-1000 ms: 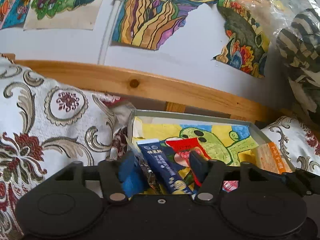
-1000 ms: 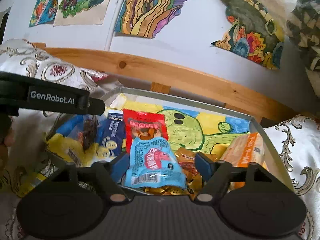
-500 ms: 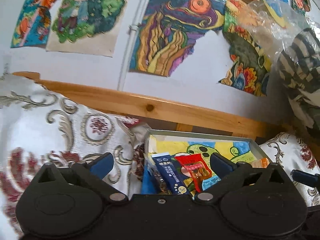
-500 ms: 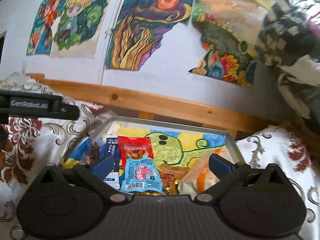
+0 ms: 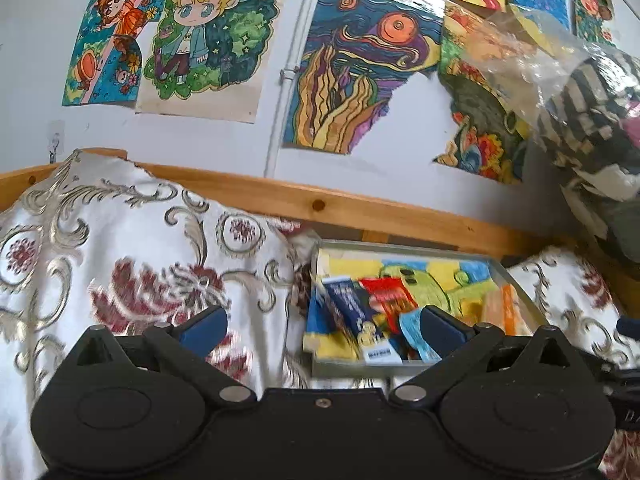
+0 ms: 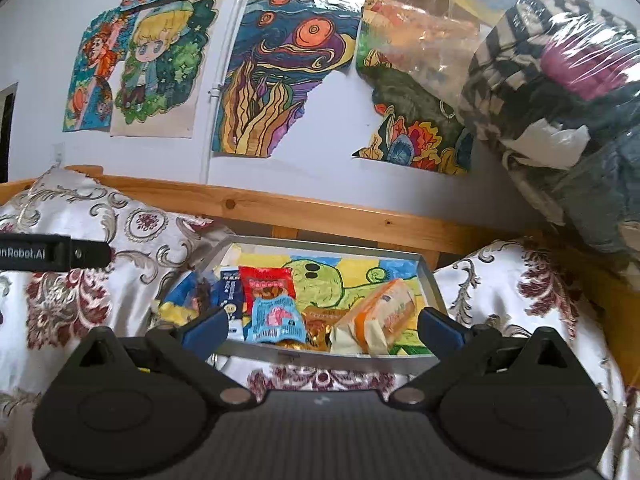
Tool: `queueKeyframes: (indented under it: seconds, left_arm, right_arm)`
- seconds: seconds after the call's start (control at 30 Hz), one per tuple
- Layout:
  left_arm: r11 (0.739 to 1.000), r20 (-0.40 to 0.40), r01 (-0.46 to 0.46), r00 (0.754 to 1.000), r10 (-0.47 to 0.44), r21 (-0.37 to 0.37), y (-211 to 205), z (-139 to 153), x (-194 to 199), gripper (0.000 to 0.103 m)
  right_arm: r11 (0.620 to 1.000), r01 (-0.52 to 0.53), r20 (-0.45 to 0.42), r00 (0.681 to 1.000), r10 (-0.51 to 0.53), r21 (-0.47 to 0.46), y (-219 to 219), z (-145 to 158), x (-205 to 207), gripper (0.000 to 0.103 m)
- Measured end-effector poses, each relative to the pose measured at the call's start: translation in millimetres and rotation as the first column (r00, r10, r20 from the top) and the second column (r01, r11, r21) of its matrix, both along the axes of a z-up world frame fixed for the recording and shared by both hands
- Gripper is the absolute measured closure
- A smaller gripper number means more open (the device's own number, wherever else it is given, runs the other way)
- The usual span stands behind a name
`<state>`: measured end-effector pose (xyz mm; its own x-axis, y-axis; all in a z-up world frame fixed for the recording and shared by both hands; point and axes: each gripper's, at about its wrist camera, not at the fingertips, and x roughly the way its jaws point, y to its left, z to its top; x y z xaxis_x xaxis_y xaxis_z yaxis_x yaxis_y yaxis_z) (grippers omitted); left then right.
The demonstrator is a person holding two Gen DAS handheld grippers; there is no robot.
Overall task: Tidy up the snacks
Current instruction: 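Withdraw both open tools from the tray back over the bed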
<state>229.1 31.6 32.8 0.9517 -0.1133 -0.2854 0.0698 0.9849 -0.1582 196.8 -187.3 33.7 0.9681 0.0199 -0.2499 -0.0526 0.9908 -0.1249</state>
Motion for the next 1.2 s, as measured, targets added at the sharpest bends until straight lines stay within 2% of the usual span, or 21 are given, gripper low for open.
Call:
queueKeyframes:
  seconds: [0.3,0.6,0.83,1.2]
  left_arm:
    - [0.999,-0.071,0.018,0.997,-0.015,0.038,-7,-16,-56,0.001]
    - [0.991,-0.158,0.087,0.985,-0.07,0.1,-18,-32,-95,0.001]
    - [0.982,-0.215,0.114,0.973,-0.08,0.151,-25,-42,-105,0.001]
    - [0.981,-0.28,0.098,0.959,-0.047,0.17,-26,-52,-96,0.001]
  right_arm:
    - [1.0,-0.02,-0.068,0.998,0.019,-0.023,-4,-9,-54,0.0]
    - [0.998,-0.043,-0.176,0.984,0.033,-0.052,-6,-22,-94,0.0]
    - [0.992,-0.055,-0.245,0.969,0.026,-0.113,-1,-37,-103,0.0]
    - [0.986,-0.069,-0.313,0.95,0.019,-0.15,5,-47,-94,0.0]
